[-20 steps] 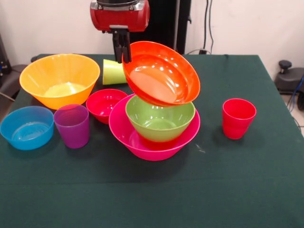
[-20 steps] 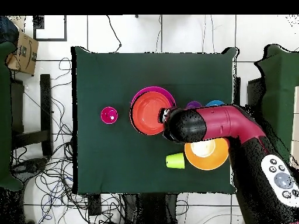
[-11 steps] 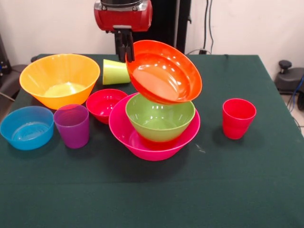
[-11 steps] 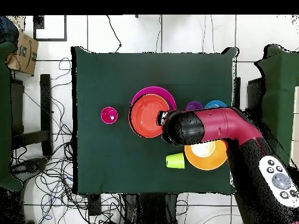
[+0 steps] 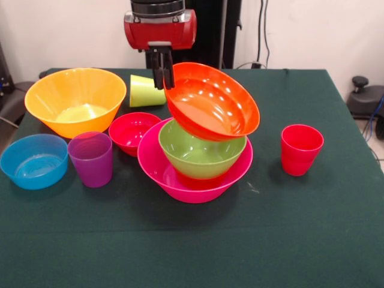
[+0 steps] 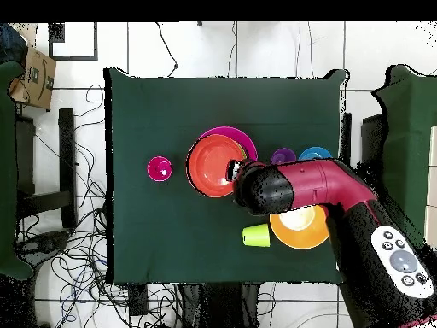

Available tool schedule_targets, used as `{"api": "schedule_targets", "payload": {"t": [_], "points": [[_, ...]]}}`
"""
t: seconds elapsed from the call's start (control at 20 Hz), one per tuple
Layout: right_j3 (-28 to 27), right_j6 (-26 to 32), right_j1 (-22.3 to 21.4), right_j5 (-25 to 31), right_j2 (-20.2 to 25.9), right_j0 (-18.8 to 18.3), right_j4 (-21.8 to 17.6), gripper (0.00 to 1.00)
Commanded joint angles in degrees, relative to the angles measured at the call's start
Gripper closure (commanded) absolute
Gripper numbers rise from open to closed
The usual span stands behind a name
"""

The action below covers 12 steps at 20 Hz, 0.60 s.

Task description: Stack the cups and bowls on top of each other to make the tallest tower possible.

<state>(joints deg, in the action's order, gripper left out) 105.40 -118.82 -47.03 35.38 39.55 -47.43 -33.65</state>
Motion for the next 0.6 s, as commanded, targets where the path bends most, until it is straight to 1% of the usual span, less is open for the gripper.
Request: {"api": "schedule_targets", "payload": {"t": [0.05,0.3,0.6], "points": [[1.5,3.4,4.0,-3.3,-2.8,2.1,-5.8,1.00],[1.1,3.7,4.5,-3.3,-2.6,2.0,-6.3,1.00],[2.1,1.1,4.8,-5.5,-3.8,2.6,-8.0,1.00]]}}
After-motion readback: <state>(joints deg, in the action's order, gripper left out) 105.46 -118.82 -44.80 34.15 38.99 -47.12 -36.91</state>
